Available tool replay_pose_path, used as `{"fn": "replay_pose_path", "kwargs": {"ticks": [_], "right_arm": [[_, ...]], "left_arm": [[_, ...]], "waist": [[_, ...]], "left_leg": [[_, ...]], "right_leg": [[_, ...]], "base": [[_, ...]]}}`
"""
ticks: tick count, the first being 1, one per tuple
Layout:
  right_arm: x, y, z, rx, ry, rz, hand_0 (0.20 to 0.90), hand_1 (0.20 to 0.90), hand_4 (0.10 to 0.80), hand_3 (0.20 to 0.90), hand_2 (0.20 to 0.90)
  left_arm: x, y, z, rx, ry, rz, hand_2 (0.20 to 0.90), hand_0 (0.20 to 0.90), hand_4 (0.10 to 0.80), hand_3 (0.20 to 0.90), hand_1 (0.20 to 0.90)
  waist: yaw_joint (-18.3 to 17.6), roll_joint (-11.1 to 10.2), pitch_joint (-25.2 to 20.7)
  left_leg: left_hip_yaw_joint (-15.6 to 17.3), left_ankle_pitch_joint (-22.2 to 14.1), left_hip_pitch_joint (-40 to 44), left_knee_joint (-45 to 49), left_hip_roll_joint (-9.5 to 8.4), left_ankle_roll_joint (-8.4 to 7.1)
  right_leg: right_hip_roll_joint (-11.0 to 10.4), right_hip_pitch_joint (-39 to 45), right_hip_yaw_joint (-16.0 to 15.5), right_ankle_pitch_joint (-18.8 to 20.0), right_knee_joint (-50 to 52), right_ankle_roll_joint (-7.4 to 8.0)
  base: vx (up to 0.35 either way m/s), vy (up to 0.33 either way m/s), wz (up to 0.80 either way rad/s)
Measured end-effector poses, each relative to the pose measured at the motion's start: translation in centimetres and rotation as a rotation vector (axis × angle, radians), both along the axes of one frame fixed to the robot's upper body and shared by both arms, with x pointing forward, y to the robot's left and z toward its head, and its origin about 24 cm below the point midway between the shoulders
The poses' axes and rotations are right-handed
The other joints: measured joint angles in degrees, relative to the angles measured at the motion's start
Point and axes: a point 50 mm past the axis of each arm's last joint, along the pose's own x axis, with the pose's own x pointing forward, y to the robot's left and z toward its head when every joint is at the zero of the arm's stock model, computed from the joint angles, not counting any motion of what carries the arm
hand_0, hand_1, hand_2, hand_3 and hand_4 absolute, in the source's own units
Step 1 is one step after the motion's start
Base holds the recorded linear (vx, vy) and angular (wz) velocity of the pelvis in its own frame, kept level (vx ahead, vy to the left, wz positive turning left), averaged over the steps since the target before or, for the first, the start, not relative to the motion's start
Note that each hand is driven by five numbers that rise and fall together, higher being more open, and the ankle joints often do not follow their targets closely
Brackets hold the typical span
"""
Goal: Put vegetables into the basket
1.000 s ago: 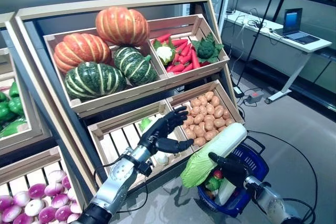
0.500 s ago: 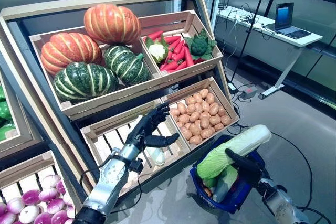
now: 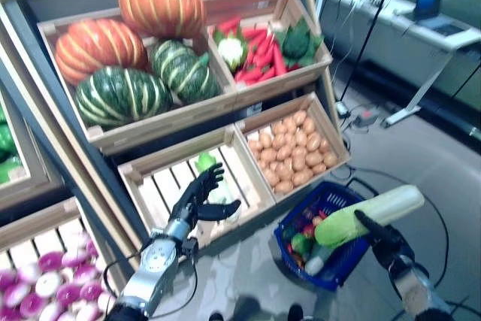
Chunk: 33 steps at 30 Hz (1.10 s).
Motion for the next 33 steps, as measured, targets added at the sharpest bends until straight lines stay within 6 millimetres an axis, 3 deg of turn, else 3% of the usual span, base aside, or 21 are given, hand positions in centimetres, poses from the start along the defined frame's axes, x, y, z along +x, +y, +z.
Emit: {"fn": "replay_pose_path", "kwargs": {"ticks": [2,6,17,24,25,33], "right_arm": [[2.7,-0.3,2.6,-0.031,-0.078,-0.004,0.3,0.3,0.4,0.3,0.3],[4.9,-1.1,5.3,-0.068,-0.143,-0.013,0.3,0.3,0.4,0.3,0.3],[6.5,-3.6,8.4,-0.187,-0.13,-0.021,0.3,0.3,0.4,0.3,0.3],[8.6,-3.8,10.9,-0.225,-0.084,0.037,0.3,0.3,0.4,0.3,0.3],[8.8,-3.7,11.0,-0.218,-0.074,0.058,0.9,0.9,0.8,0.9,0.9],[8.9,-2.8,10.5,-0.169,-0.048,0.274,0.9,0.9,0.8,0.9,0.9]], "left_arm": [[1.4,-0.3,1.7,0.004,-0.068,0.018,0.9,0.9,0.8,0.9,0.9],[2.4,-0.9,3.0,0.009,-0.138,0.058,0.9,0.9,0.8,0.9,0.9],[4.2,-1.3,7.6,-0.029,-0.386,0.169,0.9,0.9,0.8,0.9,0.9],[4.2,-1.8,8.5,0.093,-0.494,0.218,0.9,0.9,0.8,0.9,0.9],[4.3,-1.8,9.0,0.116,-0.524,0.233,0.9,0.9,0.8,0.9,0.9],[5.5,0.7,16.0,0.319,-0.83,0.396,0.9,0.9,0.8,0.9,0.9]], "waist": [[0.2,0.9,4.1],[0.3,1.5,8.2],[0.6,2.0,12.3],[0.4,2.9,13.0],[0.4,3.2,13.2],[0.2,3.9,13.4]], "left_leg": [[-1.1,-2.8,-6.2,8.6,1.05,0.27],[-2.4,-8.3,-13.3,20.5,1.36,1.02],[-6.1,-18.1,-31.0,46.3,0.66,2.59],[-7.9,-20.9,-40.5,56.2,0.78,2.15],[-8.3,-21.1,-41.6,57.4,0.84,2.06],[-9.3,-21.4,-47.3,61.8,0.79,1.67]], "right_leg": [[-1.1,-5.4,-1.1,-2.3,7.5,-0.79],[-4.4,-13.1,-1.2,-8.6,21.7,-1.3],[-11.2,-30.2,0.7,-20.0,49.3,-1.44],[-12.3,-39.9,2.7,-23.6,59.8,-2.43],[-12.4,-40.9,2.8,-24.0,60.9,-2.67],[-12.5,-46.8,3.8,-25.0,66.0,-3.32]], "base": [[-0.197,0.009,0.02],[-0.106,0.017,0.08],[-0.062,-0.006,0.12],[-0.055,-0.004,0.04],[-0.017,0.03,0.06],[-0.021,0.015,0.0]]}}
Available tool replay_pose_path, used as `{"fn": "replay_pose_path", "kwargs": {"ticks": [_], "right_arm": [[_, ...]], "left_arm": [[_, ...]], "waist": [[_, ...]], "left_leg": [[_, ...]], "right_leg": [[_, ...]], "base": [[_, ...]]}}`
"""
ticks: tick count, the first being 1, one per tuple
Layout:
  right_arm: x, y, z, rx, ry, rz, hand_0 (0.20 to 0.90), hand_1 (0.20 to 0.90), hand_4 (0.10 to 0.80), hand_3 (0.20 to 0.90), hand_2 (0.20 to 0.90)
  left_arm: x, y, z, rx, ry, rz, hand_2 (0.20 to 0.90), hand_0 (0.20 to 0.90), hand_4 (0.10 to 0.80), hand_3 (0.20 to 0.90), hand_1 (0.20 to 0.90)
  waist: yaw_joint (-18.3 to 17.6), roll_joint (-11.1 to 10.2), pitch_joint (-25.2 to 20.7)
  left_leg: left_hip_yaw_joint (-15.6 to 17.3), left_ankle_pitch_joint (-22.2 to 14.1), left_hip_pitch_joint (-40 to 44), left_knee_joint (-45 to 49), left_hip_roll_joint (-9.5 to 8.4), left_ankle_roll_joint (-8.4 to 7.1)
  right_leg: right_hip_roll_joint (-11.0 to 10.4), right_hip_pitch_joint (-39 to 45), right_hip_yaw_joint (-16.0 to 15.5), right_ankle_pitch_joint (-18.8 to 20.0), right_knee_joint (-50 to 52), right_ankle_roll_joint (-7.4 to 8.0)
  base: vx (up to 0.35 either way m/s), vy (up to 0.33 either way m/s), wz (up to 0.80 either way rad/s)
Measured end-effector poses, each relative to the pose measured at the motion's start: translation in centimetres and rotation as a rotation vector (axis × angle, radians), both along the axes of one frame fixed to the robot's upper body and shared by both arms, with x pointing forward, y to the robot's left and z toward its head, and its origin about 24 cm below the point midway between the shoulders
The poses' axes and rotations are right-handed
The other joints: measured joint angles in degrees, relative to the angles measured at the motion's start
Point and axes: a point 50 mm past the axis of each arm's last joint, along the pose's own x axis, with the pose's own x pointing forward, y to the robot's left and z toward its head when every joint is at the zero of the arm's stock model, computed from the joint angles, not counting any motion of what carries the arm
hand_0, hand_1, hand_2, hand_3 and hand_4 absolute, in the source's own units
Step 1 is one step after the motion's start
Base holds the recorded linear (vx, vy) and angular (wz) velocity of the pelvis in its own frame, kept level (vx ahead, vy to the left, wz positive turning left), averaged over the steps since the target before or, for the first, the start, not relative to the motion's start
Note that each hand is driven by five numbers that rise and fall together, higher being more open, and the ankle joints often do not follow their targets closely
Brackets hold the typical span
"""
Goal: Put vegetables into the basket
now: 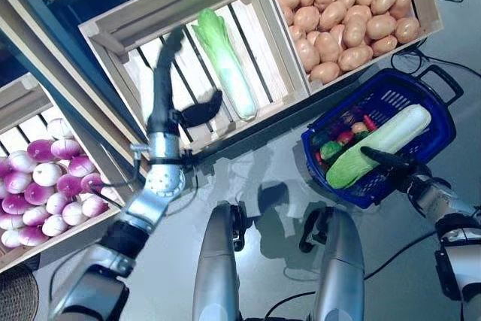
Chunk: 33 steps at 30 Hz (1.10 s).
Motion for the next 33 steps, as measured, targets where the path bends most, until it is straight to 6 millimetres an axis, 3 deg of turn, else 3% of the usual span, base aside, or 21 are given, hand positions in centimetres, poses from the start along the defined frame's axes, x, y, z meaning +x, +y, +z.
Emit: {"fn": "replay_pose_path", "kwargs": {"ticks": [5,10,16,24,29,33], "right_arm": [[-0.4,-1.3,0.9,-0.021,0.037,0.022,0.9,0.9,0.8,0.9,0.9],[0.5,-0.8,2.1,-0.039,0.019,0.068,0.9,0.9,0.8,0.9,0.9],[0.7,-0.7,2.6,-0.074,0.017,0.1,0.9,0.9,0.8,0.9,0.9],[0.3,-2.1,3.9,-0.122,-0.017,0.069,0.9,0.9,0.8,0.9,0.9],[0.2,-2.5,4.3,-0.139,-0.035,0.059,0.9,0.9,0.8,0.9,0.9],[0.2,-2.9,5.0,-0.12,-0.062,0.042,0.9,0.9,0.8,0.9,0.9]], "left_arm": [[0.4,1.1,2.2,0.157,-0.122,0.133,0.9,0.9,0.8,0.9,0.9],[1.6,4.1,3.1,0.353,-0.113,0.333,0.9,0.9,0.8,0.9,0.9],[2.1,6.6,3.8,0.756,-0.085,0.488,0.9,0.9,0.8,0.9,0.9],[3.2,7.4,4.1,1.013,-0.035,0.558,0.9,0.9,0.8,0.9,0.9],[3.3,7.1,3.6,1.255,-0.005,0.488,0.9,0.9,0.8,0.9,0.9],[3.7,6.3,3.4,1.336,0.013,0.424,0.9,0.9,0.8,0.9,0.9]], "waist": [[0.0,0.1,0.0],[-1.5,0.1,0.0],[-2.9,0.1,0.0],[-4.5,0.1,0.0],[-5.1,0.1,0.0],[-5.1,0.1,0.0]], "left_leg": [[-0.7,-0.4,-3.1,2.8,0.52,-0.3],[-1.2,-1.0,-3.9,4.8,1.91,-0.5],[-0.9,-1.5,-4.0,5.2,3.09,-0.84],[0.2,-2.6,-4.0,6.2,4.28,-0.78],[0.8,-2.6,-5.1,6.3,4.87,-0.73],[1.8,-2.7,-5.9,6.3,5.26,-0.52]], "right_leg": [[0.0,-2.9,0.1,-0.5,2.7,-0.8],[1.0,-3.6,0.1,-0.8,4.1,-1.17],[2.0,-4.2,0.5,-0.8,4.2,-1.23],[2.6,-5.5,1.7,-0.8,4.8,-1.65],[3.3,-7.4,2.6,-0.6,4.8,-1.18],[3.6,-9.1,3.4,0.0,4.9,-1.22]], "base": [[-0.032,0.01,-0.01],[-0.012,0.033,-0.09],[-0.008,0.035,-0.09],[-0.014,0.044,-0.1],[-0.021,0.042,-0.08],[-0.022,0.053,-0.1]]}}
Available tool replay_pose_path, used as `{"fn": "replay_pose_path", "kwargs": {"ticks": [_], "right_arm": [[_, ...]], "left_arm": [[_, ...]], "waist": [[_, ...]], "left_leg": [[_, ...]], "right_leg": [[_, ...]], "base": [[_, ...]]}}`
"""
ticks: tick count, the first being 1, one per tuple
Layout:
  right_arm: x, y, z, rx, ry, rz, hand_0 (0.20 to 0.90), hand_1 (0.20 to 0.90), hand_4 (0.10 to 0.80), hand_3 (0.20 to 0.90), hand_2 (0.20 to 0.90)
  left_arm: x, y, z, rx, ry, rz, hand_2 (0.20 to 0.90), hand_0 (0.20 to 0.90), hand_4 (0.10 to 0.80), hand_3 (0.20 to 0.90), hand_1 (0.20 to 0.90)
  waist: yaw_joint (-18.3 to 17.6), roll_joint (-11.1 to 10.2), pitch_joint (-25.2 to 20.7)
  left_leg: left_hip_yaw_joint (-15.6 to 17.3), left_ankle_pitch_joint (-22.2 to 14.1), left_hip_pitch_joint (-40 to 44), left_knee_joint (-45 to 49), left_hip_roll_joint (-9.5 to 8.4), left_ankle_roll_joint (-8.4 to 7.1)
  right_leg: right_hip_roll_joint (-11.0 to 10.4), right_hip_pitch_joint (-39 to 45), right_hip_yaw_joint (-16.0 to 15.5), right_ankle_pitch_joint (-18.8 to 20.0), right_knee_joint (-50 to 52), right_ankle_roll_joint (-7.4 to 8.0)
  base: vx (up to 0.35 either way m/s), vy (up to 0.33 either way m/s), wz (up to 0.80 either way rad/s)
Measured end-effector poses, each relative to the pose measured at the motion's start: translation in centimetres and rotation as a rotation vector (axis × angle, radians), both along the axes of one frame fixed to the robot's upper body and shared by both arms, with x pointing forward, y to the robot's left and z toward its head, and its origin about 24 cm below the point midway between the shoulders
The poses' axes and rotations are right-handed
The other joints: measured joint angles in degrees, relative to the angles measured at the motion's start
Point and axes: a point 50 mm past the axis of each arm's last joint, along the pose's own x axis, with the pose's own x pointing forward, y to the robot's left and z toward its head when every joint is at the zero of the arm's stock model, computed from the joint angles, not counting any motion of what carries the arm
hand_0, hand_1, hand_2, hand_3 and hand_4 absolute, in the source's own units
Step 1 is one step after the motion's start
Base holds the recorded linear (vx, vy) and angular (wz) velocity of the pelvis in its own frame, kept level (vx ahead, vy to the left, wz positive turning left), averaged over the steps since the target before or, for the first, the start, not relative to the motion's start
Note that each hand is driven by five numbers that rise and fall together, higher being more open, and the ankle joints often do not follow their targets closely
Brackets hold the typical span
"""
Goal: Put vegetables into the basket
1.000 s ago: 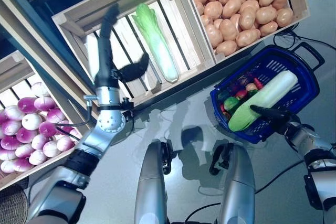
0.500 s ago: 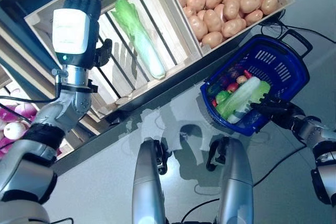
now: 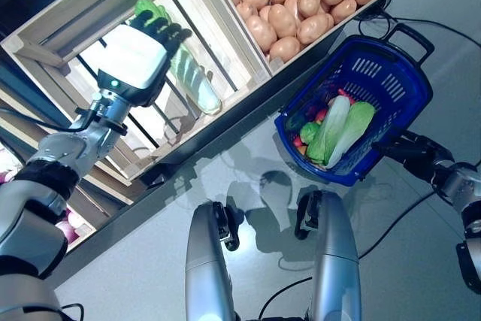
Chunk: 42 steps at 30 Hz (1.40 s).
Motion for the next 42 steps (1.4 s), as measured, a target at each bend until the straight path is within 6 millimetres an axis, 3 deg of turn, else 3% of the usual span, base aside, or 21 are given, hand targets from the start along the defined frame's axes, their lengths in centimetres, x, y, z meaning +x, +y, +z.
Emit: {"fn": "replay_pose_path", "kwargs": {"ticks": [9,22,33,42], "right_arm": [[0.4,0.0,1.0,0.008,-0.033,0.015,0.9,0.9,0.8,0.9,0.9],[0.1,-0.9,2.2,0.043,-0.112,-0.022,0.9,0.9,0.8,0.9,0.9],[-0.4,-2.0,4.0,0.023,-0.194,-0.012,0.9,0.9,0.8,0.9,0.9],[-1.6,-2.7,3.4,0.019,-0.207,0.013,0.9,0.9,0.8,0.9,0.9]], "left_arm": [[0.4,-0.9,-2.2,0.119,0.246,-0.004,0.9,0.9,0.8,0.9,0.9],[0.6,-1.6,-2.5,0.121,0.29,-0.002,0.9,0.9,0.8,0.9,0.9],[1.3,-1.9,0.6,0.146,0.181,0.051,0.9,0.9,0.8,0.9,0.9],[1.1,-1.9,2.1,0.182,0.132,0.065,0.9,0.9,0.8,0.9,0.9]], "waist": [[-0.9,0.3,0.1],[-0.6,0.8,0.3],[-0.1,0.9,0.3],[-0.4,0.8,0.3]], "left_leg": [[1.5,-0.6,-1.0,0.0,0.75,-0.02],[1.2,-1.0,-6.3,2.9,1.78,0.21],[-0.9,-1.9,-15.2,10.0,2.8,1.04],[-1.7,-2.4,-19.1,14.1,3.79,1.71]], "right_leg": [[0.6,-2.5,1.3,0.2,0.0,0.22],[0.9,-7.7,1.5,0.6,2.0,-0.47],[0.8,-15.5,1.5,0.8,7.3,-0.8],[0.1,-18.6,1.5,0.7,10.6,-0.91]], "base": [[-0.031,0.051,-0.07],[-0.026,0.013,-0.03],[0.003,0.013,-0.01],[0.032,0.037,0.02]]}}
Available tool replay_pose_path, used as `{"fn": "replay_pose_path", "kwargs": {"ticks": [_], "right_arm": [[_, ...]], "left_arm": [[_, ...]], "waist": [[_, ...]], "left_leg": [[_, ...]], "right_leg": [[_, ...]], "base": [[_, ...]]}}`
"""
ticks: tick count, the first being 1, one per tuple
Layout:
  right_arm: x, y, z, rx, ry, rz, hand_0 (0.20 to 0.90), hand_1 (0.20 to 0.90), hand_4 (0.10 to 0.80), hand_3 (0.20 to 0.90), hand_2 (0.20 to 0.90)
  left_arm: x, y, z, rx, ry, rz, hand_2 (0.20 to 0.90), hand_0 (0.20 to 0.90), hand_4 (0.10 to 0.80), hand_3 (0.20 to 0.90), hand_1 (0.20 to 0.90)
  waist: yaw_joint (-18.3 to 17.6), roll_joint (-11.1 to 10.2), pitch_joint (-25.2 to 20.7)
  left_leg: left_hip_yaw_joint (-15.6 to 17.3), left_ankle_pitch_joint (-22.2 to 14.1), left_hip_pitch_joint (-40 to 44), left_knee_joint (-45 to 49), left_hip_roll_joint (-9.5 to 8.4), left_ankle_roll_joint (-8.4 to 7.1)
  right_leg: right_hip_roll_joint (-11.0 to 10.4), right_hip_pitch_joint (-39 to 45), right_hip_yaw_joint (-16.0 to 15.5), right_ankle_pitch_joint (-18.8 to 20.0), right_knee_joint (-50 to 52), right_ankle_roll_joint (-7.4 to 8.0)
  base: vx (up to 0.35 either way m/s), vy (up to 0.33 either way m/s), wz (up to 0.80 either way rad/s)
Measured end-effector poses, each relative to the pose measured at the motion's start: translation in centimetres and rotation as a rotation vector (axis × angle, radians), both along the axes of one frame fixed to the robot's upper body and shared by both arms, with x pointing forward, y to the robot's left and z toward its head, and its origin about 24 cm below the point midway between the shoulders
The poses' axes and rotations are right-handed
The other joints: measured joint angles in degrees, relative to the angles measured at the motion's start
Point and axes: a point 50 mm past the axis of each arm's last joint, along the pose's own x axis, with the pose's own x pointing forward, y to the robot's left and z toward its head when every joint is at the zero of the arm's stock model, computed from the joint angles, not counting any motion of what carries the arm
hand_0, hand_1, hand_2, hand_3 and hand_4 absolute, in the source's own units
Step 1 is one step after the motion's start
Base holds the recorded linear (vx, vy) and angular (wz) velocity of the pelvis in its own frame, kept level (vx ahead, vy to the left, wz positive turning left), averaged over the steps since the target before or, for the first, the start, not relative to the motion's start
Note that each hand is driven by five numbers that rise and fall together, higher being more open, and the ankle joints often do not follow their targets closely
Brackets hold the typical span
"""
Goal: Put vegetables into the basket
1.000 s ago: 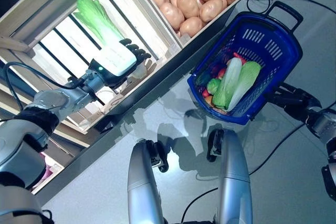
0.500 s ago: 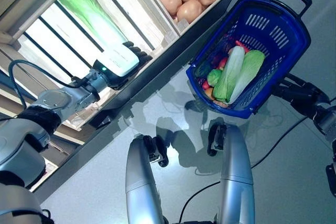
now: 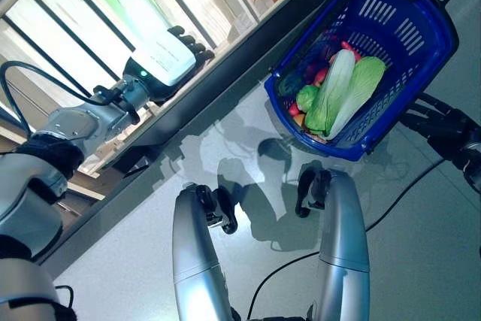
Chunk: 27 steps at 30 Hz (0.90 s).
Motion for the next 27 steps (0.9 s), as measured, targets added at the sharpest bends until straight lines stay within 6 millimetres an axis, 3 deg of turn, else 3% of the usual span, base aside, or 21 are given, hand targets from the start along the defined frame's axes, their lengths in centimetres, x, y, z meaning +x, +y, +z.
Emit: {"fn": "replay_pose_path", "kwargs": {"ticks": [5,6,7,8,12,19,27], "right_arm": [[-0.9,-0.3,-1.4,0.016,0.039,0.006,0.9,0.9,0.8,0.9,0.9],[-1.4,-0.4,-2.3,0.019,0.069,0.003,0.9,0.9,0.8,0.9,0.9],[-1.8,-0.4,-3.0,0.022,0.098,0.005,0.9,0.9,0.8,0.9,0.9],[-2.5,-0.6,-4.3,0.029,0.146,0.004,0.9,0.9,0.8,0.9,0.9],[-3.9,-0.9,-6.2,0.042,0.223,-0.005,0.9,0.9,0.8,0.9,0.9],[-3.4,-0.1,-6.0,0.036,0.21,0.036,0.9,0.9,0.8,0.9,0.9],[-3.2,0.4,-6.2,0.031,0.183,0.051,0.9,0.9,0.8,0.9,0.9]], "left_arm": [[-0.1,0.0,0.3,0.024,-0.005,0.01,0.9,0.9,0.8,0.9,0.9],[-0.1,-0.1,0.3,0.024,-0.005,0.01,0.768,0.768,0.712,0.768,0.768],[-0.1,-0.2,0.3,0.025,-0.003,0.009,0.3,0.3,0.4,0.3,0.3],[-0.2,-0.1,0.4,0.028,-0.004,0.009,0.3,0.3,0.4,0.3,0.3],[-0.3,0.3,0.7,0.03,-0.016,0.03,0.3,0.3,0.4,0.3,0.3],[-0.7,2.7,0.9,0.039,-0.003,0.143,0.3,0.3,0.4,0.3,0.3],[-1.0,4.2,-0.2,0.031,0.044,0.181,0.3,0.3,0.4,0.3,0.3]], "waist": [[0.0,-0.1,0.0],[0.1,-0.1,0.0],[0.2,-0.1,0.0],[0.2,-0.1,0.0],[-0.6,-0.1,0.0],[-2.4,-0.2,0.0],[-2.7,-0.7,-0.2]], "left_leg": [[-0.1,-0.2,-0.8,1.2,0.29,0.34],[0.0,-0.3,-0.8,1.3,0.35,0.39],[0.0,-0.3,-0.8,1.4,0.47,0.52],[0.0,-0.4,-0.8,1.4,0.52,0.57],[0.1,-0.5,-0.7,1.5,0.79,0.69],[0.7,-0.8,1.8,0.3,1.55,0.51],[5.4,-0.1,15.5,-10.7,1.92,0.31]], "right_leg": [[-0.4,-0.5,0.1,0.0,0.9,0.06],[-0.5,-0.5,0.0,0.0,1.0,0.06],[-0.5,-0.5,0.0,0.0,1.0,0.06],[-0.5,-0.5,0.0,0.0,1.0,0.07],[-0.6,-0.5,-0.1,0.1,0.9,0.15],[-0.5,1.6,-0.5,0.1,-0.4,0.19],[0.0,14.0,-1.6,1.7,-11.6,1.83]], "base": [[0.061,0.034,0.0],[0.053,0.026,-0.01],[0.051,0.025,0.0],[0.046,0.025,-0.01],[0.033,0.024,-0.04],[0.024,0.018,-0.06],[0.028,0.037,-0.07]]}}
